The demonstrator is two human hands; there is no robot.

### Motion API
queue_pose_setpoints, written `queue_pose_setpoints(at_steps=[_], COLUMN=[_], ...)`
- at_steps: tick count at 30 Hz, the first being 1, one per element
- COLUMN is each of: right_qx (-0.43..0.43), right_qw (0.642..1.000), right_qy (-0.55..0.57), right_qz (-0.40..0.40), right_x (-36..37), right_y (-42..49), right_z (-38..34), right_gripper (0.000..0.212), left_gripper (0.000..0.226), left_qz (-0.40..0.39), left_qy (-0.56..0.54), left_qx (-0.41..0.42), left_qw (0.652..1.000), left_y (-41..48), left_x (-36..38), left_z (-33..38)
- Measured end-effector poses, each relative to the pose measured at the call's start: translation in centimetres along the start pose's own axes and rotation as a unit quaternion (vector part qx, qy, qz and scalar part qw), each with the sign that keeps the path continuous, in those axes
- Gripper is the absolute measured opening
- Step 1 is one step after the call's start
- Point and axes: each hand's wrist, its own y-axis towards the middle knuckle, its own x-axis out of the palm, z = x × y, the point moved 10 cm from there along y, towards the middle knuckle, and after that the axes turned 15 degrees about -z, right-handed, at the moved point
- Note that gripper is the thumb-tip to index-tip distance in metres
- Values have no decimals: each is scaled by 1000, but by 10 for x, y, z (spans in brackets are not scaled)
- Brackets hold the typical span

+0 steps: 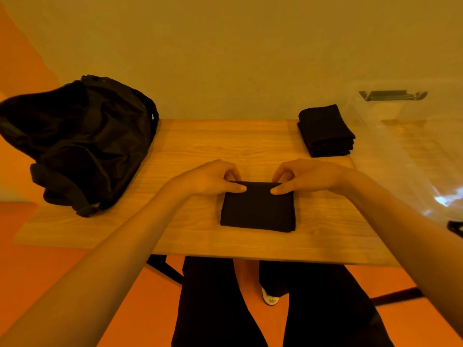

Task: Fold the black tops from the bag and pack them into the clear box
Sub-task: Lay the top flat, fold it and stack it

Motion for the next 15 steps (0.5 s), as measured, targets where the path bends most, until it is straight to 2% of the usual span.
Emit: queue_pose_setpoints(at_steps=[5, 8, 11, 15], right_qx=[-4, -29, -55, -78], right_qw=[1000, 999, 993, 977], right_qy=[-2, 36, 90, 172], right_qz=[-24, -3, 45, 97], right_x=[1, -1, -5, -2], right_y=[6, -2, -13, -25], right_z=[1, 2, 8, 14], right_gripper=[33, 29, 27, 20], left_gripper=[30, 32, 28, 22], left_qz=[-74, -84, -62, -43], left_qy=[21, 9, -81, -258], left_qx=[-10, 1, 38, 65], left_qw=[997, 996, 994, 963], left_y=[6, 4, -2, -3], left_x=[2, -2, -8, -4], left_z=[3, 8, 11, 10])
